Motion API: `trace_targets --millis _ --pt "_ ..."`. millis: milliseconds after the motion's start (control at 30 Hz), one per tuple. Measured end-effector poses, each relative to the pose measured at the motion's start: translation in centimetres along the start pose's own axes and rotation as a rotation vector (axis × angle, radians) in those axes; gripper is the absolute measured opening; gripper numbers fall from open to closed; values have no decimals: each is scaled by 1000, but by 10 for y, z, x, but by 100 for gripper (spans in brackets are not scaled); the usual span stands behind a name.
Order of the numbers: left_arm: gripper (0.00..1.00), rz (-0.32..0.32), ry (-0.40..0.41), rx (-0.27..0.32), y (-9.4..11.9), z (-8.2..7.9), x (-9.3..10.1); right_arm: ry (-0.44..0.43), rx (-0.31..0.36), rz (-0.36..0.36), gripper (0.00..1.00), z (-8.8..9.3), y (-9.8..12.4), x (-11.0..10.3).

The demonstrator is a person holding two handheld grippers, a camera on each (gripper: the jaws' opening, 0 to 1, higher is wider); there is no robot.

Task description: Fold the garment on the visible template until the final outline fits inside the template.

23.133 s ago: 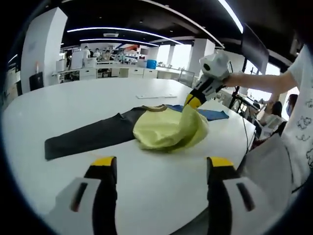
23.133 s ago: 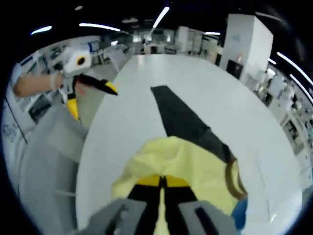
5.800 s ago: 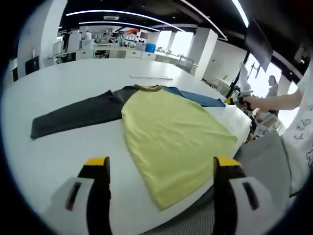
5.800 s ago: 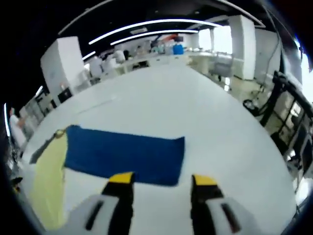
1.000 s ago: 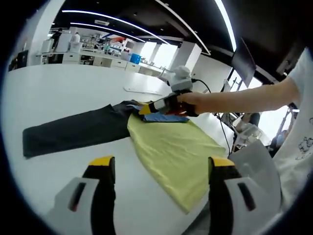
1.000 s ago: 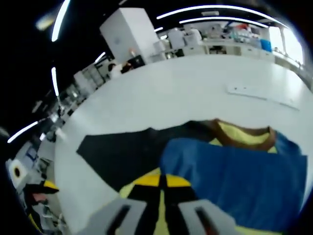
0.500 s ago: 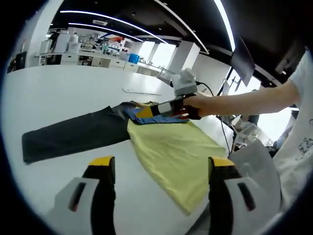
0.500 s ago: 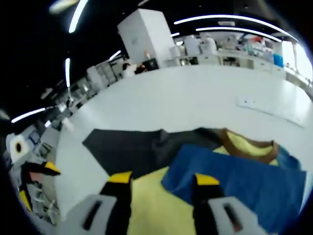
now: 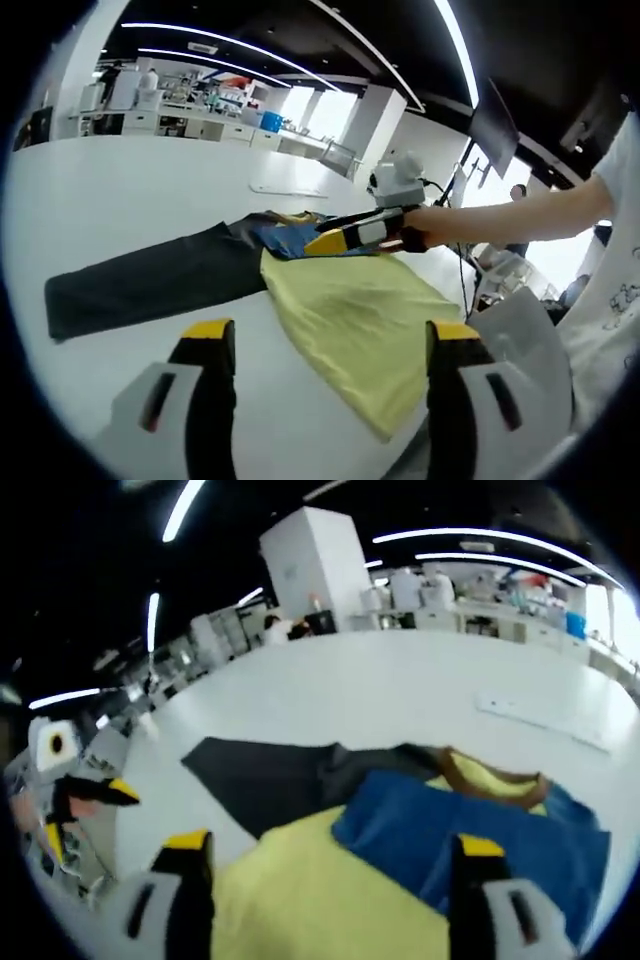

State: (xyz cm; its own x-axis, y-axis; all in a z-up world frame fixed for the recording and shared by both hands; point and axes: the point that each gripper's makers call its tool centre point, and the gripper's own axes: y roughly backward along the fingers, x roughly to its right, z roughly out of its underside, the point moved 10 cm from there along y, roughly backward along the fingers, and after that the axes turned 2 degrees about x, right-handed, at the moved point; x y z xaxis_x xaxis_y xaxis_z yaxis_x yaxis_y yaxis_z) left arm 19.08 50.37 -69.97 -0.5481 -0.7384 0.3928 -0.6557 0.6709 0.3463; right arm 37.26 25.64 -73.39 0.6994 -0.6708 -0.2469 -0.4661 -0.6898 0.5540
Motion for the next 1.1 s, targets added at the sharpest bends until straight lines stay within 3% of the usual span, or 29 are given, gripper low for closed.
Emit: trace_targets --millis 133,367,667,800,967,1100 --pt "75 2 4 1 2 -2 -2 -4 1 20 98 2 8 3" --pt "75 -10 -1 3 10 -6 -24 21 6 57 97 9 36 1" --pt "75 -19 -23 -9 22 -11 -48 -46 30 140 96 33 74 13" --pt "74 -27 -14 -5 26 -12 -68 -59 36 178 95 43 91 16" --pt "74 -74 16 -4 31 -12 -91 -69 49 216 95 52 112 14" --pt "73 -165 40 7 35 -12 -114 -90 76 242 94 57 129 18"
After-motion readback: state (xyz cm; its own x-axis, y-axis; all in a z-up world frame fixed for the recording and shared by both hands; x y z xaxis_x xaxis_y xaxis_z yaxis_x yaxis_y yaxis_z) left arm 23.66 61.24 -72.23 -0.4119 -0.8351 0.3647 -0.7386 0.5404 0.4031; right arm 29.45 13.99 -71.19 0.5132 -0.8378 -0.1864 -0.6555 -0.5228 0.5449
